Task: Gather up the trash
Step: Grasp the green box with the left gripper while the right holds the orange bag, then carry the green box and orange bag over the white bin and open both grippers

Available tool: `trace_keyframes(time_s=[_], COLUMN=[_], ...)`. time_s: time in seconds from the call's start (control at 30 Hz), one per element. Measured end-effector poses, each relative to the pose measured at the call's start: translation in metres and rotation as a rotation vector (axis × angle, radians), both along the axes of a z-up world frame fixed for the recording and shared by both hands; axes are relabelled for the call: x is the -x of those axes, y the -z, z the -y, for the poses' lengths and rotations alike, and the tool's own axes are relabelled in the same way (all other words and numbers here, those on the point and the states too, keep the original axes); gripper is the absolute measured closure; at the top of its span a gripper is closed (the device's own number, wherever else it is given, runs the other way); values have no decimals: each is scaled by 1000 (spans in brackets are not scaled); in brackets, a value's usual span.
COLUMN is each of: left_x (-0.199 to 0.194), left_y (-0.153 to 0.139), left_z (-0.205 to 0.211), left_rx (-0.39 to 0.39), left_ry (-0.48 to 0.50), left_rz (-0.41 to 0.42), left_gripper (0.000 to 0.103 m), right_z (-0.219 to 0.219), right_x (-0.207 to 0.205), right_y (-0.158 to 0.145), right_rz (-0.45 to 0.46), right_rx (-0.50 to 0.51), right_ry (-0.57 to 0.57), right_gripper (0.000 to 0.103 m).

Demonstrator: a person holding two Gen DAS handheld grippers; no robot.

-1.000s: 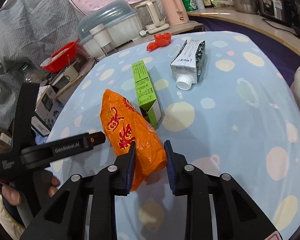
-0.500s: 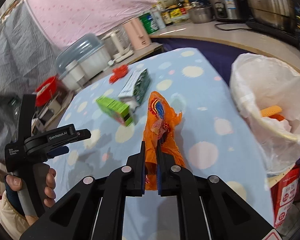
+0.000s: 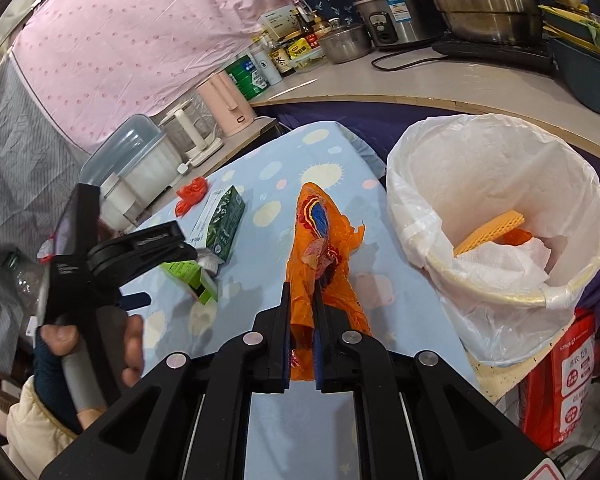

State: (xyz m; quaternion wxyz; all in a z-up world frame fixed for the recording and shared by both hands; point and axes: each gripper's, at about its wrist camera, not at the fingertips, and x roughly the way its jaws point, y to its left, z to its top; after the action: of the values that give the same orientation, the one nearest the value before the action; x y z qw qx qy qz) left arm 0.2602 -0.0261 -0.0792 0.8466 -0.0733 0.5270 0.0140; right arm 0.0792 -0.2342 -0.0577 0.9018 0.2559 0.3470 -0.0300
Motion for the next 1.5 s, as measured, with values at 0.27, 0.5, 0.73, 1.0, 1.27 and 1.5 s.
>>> trace_keyframes(time_s=[0.27,0.5,0.73,1.0,1.27,1.5], left_x=[-12,6,29,63,95,120], left_y=[27,27,17,-14,-54,-84], left_z=[-13,-31,-43,-51,-48,-25], left_rx=[-5,26,31,-16,-8,36], left_ry=[-39,-6,27,87,189,313], left_rz=[-60,-70,-50,50,159,222], left_gripper=[27,69,77,77,77,77], right_z=[4,-4,-19,-31,-34,-23], right_x=[-8,-10,-5,7,16,27], right_y=[8,9,2,-9,-26,-40], right_rz=[-16,-20,-5,17,55,87], right_rx=[-19,-25,-18,-6,9,14], right_ry=[1,-16,-40,-53,-51,-14], right_gripper=[95,95,95,95,95,95])
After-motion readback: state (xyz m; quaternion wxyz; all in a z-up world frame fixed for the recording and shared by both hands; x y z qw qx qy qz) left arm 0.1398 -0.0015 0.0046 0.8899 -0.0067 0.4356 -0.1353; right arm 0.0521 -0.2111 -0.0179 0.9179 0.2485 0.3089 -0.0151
